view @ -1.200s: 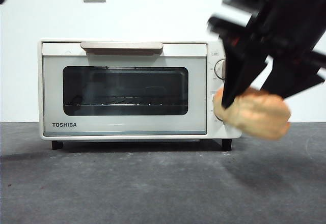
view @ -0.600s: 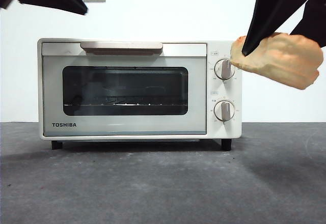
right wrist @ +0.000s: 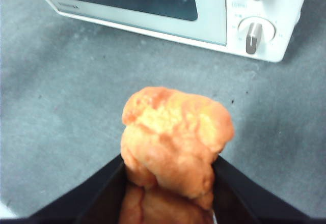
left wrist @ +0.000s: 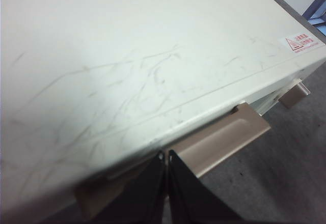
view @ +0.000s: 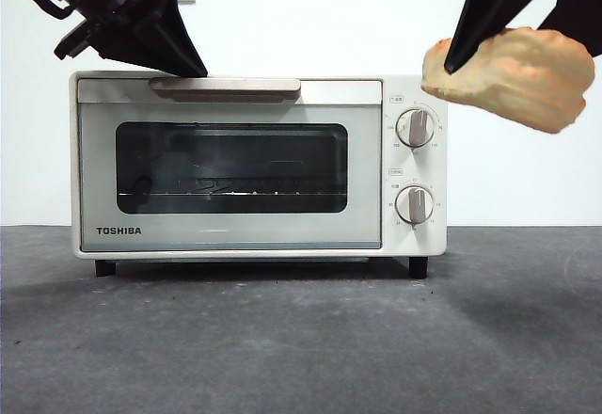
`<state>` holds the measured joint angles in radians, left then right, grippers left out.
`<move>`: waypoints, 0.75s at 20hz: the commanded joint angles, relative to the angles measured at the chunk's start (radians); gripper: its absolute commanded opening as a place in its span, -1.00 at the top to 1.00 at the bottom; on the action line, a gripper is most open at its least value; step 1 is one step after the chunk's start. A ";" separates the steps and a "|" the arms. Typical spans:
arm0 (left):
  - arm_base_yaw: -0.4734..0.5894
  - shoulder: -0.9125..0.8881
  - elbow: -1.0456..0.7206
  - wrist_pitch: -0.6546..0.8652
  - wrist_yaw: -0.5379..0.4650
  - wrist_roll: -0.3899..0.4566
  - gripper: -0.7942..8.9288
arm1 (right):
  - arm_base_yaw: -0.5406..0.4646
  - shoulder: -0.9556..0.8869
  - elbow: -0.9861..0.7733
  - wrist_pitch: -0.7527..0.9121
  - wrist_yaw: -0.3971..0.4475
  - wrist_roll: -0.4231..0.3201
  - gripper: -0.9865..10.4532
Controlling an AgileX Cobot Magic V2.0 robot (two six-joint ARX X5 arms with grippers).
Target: The left arm flap open the oven, the right arm pick bread and place it into oven, the left arm flap close the oven
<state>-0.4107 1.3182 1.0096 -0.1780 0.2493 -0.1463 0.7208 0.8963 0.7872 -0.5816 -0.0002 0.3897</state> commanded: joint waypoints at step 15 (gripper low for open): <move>-0.129 0.055 0.013 -0.313 0.028 0.049 0.80 | 0.011 0.002 0.035 0.005 -0.001 -0.041 0.45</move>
<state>-0.5442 1.3254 1.0424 -0.4694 0.3264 -0.1135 0.7208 0.8959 0.7963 -0.5880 -0.0002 0.3626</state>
